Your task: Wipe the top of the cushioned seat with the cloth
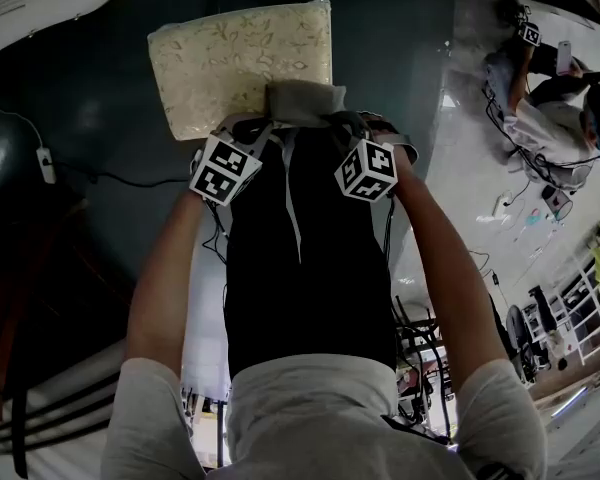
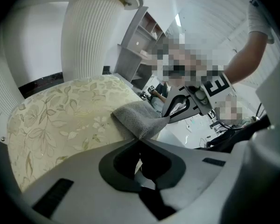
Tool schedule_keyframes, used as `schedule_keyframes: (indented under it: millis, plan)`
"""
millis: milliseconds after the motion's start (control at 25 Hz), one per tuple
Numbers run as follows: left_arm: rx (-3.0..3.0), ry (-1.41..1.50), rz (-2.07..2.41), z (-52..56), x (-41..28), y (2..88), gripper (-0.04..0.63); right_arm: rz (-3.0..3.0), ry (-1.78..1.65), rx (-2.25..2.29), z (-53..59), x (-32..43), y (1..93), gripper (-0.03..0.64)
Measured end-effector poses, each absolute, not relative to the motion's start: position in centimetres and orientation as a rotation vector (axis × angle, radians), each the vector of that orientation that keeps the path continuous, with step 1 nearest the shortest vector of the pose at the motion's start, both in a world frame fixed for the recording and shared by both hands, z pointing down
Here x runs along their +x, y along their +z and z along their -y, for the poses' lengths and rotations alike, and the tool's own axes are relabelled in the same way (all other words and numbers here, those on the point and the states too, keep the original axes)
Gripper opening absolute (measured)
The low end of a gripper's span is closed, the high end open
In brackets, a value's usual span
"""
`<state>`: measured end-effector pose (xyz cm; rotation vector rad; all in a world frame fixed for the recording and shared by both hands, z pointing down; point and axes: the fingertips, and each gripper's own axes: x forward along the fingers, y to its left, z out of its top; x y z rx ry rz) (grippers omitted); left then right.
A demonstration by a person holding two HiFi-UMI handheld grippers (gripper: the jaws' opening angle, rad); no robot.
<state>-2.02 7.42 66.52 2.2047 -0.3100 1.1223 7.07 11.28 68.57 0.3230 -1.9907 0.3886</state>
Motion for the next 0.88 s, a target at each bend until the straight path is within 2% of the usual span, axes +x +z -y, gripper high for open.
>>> schedule_keyframes:
  millis: [880]
  plan:
    - [2.177, 1.115, 0.387, -7.7, -8.3, 66.6, 0.017, 2.007, 0.356, 0.191, -12.0, 1.0, 67.7, 0.015]
